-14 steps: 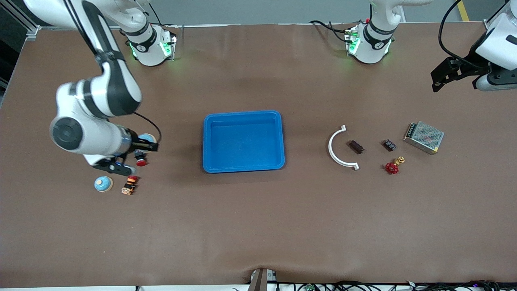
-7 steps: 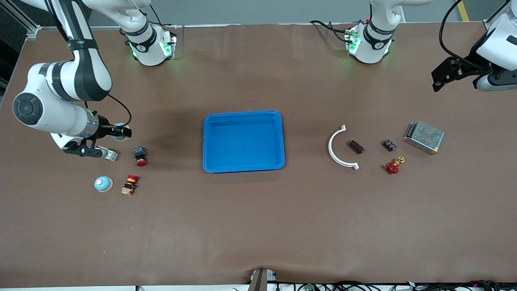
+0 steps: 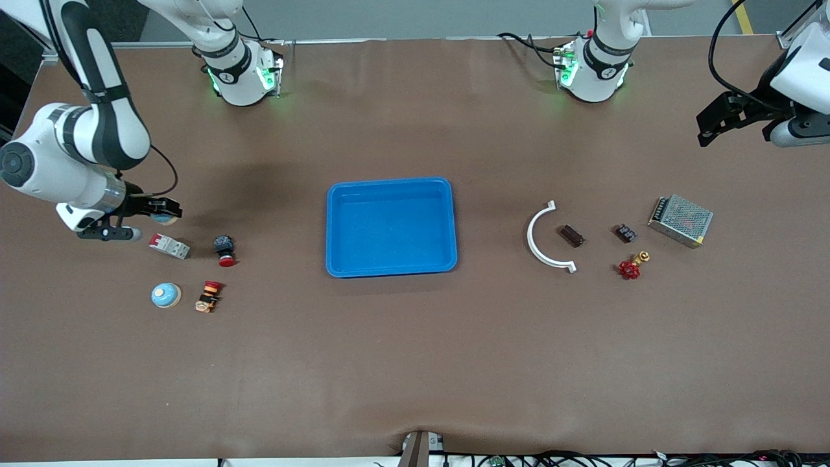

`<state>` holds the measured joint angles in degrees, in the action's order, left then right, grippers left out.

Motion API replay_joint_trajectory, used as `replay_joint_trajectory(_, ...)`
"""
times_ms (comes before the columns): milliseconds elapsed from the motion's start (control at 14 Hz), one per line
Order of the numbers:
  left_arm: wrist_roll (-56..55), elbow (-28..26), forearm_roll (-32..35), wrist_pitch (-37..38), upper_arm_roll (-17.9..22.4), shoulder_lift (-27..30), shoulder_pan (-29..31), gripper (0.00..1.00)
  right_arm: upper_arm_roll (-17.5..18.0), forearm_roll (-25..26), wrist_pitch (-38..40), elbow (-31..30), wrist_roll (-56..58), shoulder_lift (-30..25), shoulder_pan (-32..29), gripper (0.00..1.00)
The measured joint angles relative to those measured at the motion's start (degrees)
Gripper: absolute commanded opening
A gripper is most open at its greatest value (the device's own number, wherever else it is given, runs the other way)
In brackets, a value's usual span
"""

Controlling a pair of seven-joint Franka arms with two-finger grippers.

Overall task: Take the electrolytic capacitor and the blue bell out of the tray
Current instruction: 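Lower the bell beside the white switch and open the right gripper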

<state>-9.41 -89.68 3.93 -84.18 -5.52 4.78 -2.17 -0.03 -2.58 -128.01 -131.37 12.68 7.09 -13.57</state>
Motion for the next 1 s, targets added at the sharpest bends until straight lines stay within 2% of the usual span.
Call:
replay_joint_trajectory(286, 0.02, 0.0, 0.0, 0.01, 0.0, 0.0, 0.0, 1.0, 0.02, 0.0, -2.57, -1.66, 3.61, 0.37, -2.95, 0.0)
replay_joint_trajectory(643, 0.03, 0.0, 0.0, 0.01, 0.0, 0.0, 0.01, 1.0, 0.95, 0.0, -11.76, -7.13, 3.76, 0.84, -2.58, 0.0)
replay_joint_trajectory(1000, 0.03, 0.0, 0.0, 0.01, 0.0, 0.0, 0.01, 1.0, 1.3, -0.02, -13.48, -8.07, 3.39, 2.13, -0.76, 0.0)
